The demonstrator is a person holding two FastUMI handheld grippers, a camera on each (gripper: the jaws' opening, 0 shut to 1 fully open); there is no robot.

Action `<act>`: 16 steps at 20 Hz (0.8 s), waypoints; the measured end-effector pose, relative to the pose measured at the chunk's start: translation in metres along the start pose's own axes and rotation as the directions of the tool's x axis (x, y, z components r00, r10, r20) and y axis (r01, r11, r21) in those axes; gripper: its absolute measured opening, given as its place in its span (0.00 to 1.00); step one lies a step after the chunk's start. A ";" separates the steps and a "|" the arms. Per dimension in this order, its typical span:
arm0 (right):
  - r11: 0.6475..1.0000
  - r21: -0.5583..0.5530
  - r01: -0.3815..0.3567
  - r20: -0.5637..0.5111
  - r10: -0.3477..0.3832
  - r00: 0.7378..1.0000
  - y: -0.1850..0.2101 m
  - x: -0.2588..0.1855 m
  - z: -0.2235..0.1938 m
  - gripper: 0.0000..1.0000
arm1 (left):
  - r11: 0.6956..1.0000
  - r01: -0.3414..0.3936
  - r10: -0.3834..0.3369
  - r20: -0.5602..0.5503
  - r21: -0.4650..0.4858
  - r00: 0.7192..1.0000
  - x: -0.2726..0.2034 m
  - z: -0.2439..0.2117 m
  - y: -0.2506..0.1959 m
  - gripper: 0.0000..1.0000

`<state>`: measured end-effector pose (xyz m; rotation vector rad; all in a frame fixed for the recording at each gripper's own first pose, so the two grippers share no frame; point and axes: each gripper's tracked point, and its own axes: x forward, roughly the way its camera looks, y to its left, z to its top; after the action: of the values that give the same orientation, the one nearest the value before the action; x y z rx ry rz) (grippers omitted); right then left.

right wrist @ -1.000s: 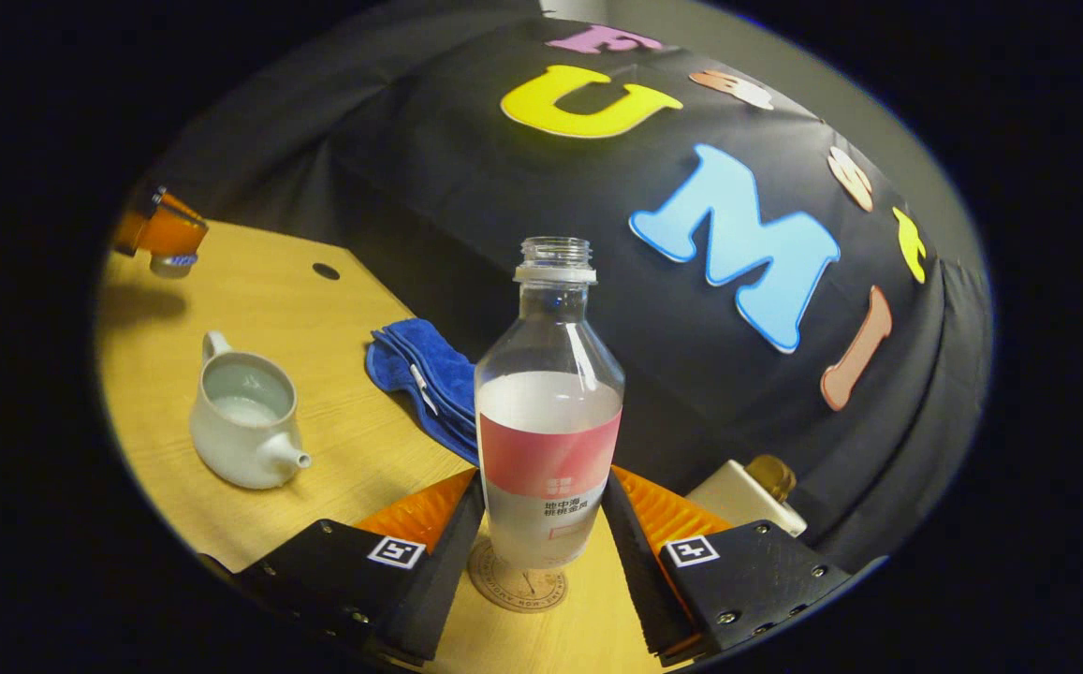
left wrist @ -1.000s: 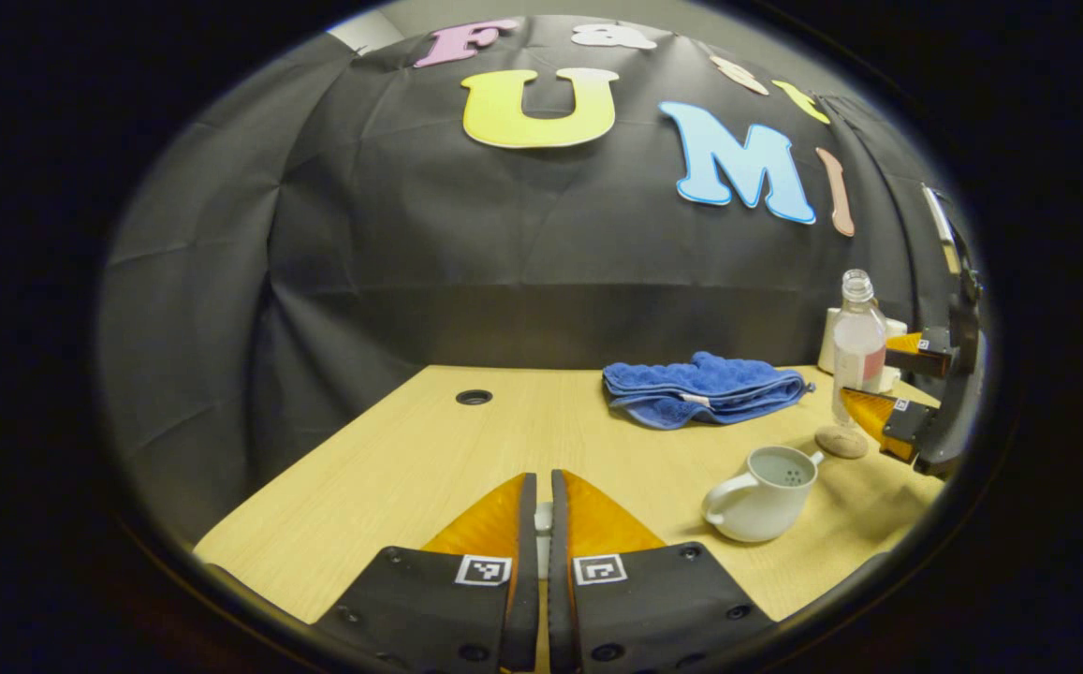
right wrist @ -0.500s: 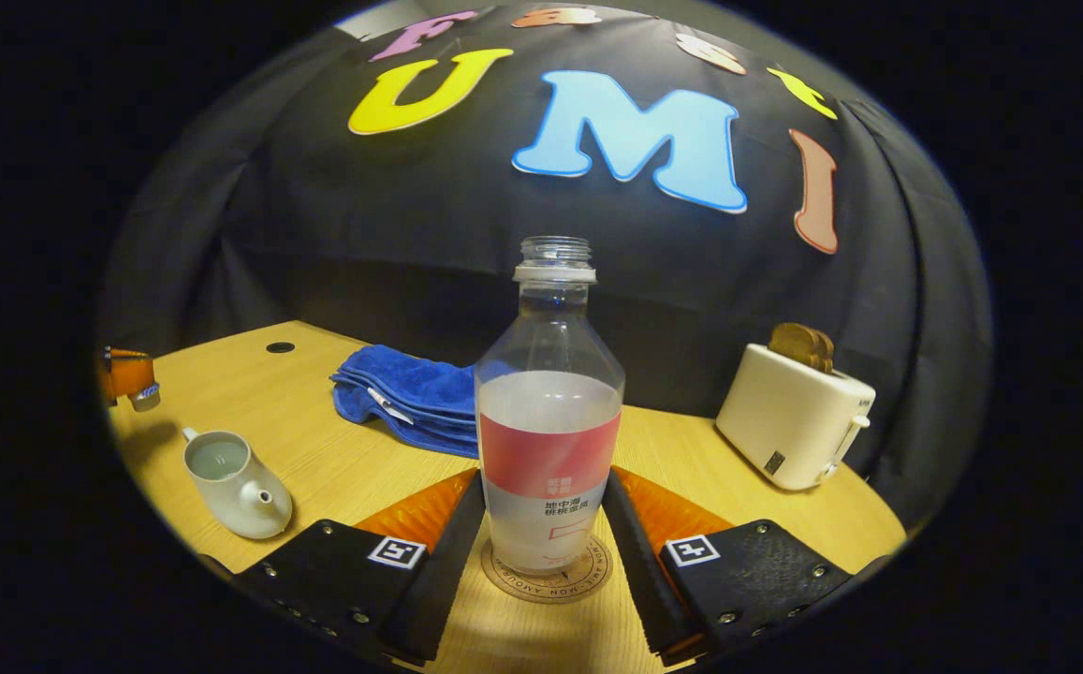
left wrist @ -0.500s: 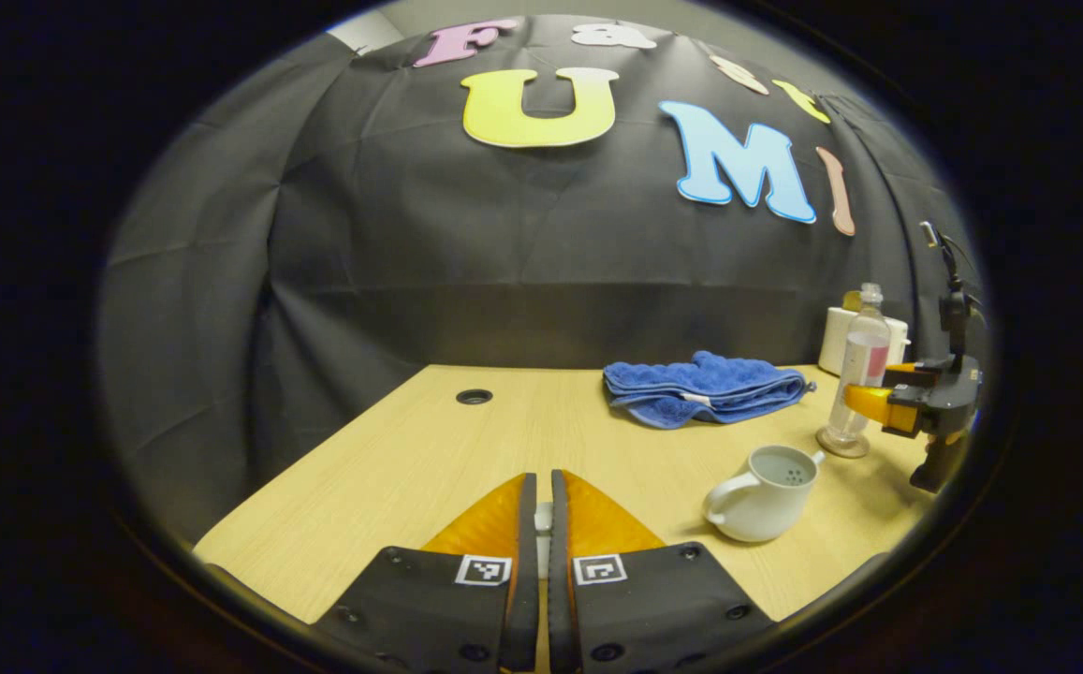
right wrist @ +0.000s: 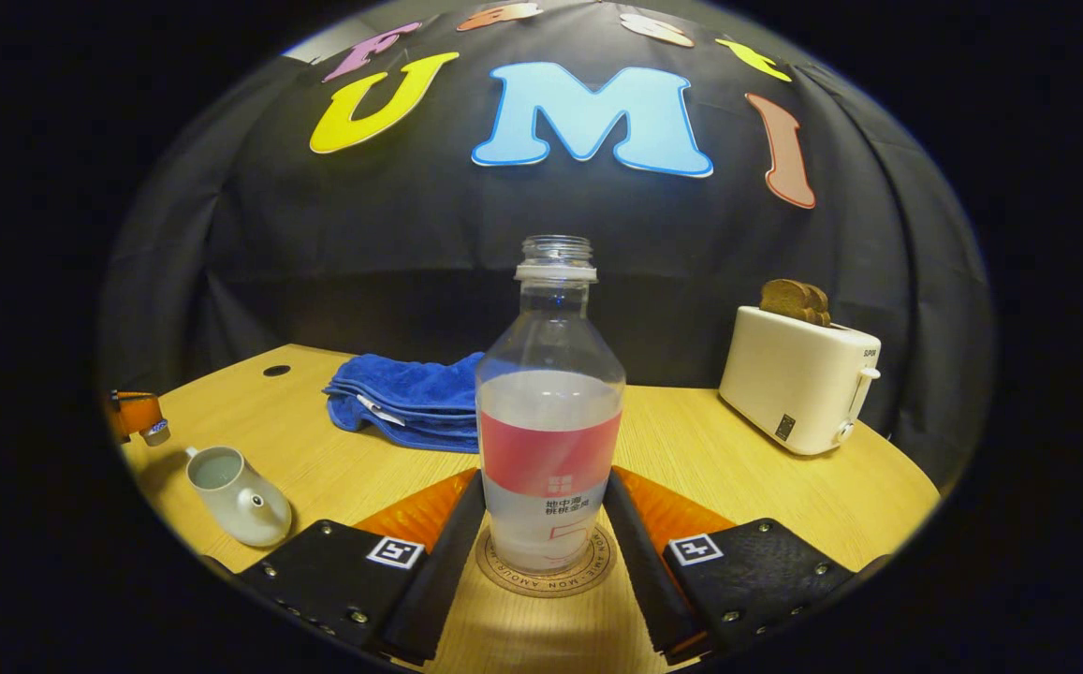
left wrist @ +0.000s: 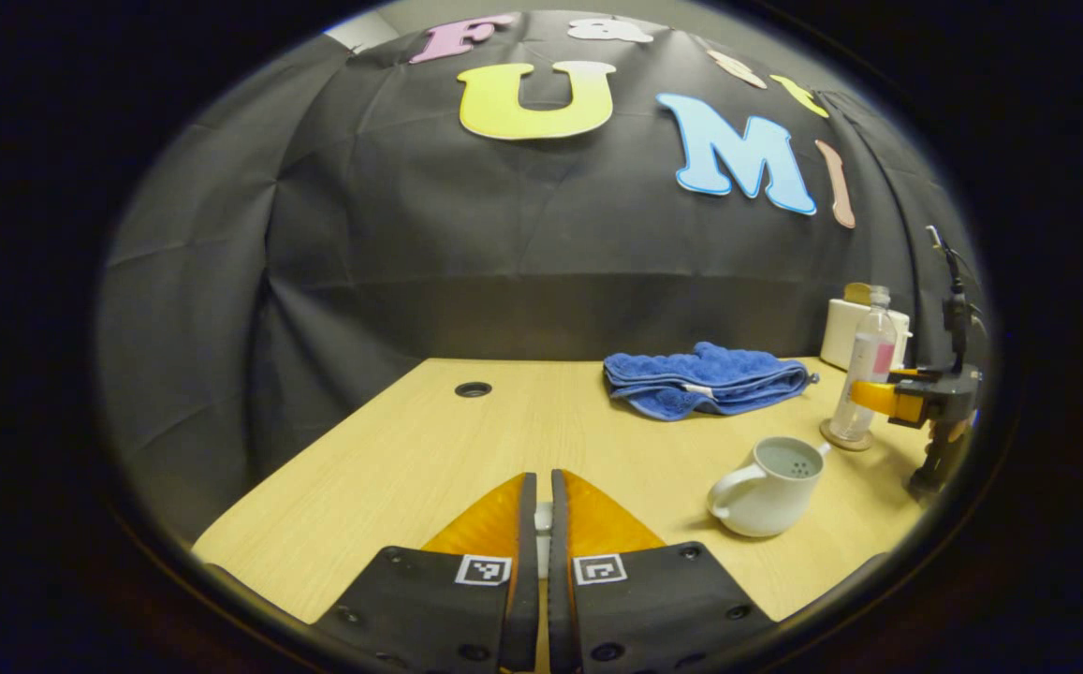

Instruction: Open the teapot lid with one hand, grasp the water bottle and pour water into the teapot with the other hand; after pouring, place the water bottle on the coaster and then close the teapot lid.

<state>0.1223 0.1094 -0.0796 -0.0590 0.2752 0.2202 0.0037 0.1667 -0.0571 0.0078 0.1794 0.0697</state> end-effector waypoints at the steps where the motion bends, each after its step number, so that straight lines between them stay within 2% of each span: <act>1: 1.000 0.010 -0.001 -0.002 0.001 1.000 0.000 0.001 0.000 0.80 | 1.000 0.001 -0.001 0.001 -0.001 1.000 0.001 0.000 0.000 0.11; 3: 0.999 0.033 -0.006 0.001 0.006 1.000 -0.002 0.000 0.001 0.81 | 1.000 0.003 -0.003 0.005 -0.004 1.000 0.000 0.002 0.000 0.10; 4: 0.999 0.043 -0.005 0.010 0.005 1.000 -0.003 -0.002 0.003 0.92 | 1.000 0.006 -0.006 0.009 -0.005 1.000 0.000 0.002 -0.001 0.11; 5: 0.999 0.049 -0.002 0.023 0.001 1.000 -0.005 -0.004 0.007 0.96 | 1.000 0.009 -0.009 0.011 -0.007 1.000 -0.001 0.003 -0.001 0.10; 13: 0.999 0.018 0.044 0.155 -0.047 0.987 -0.011 -0.050 0.028 0.97 | 0.999 0.035 -0.036 0.057 0.010 0.998 -0.004 0.016 -0.016 0.11; 16: 0.998 0.042 0.039 0.193 -0.046 0.980 -0.007 -0.069 0.032 0.97 | 0.999 0.053 -0.054 0.092 0.013 0.994 -0.006 0.027 -0.029 0.11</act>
<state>0.0677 0.0912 -0.0302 -0.0057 0.0836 0.1768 0.0042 0.1372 -0.0297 0.0163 0.0871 0.0153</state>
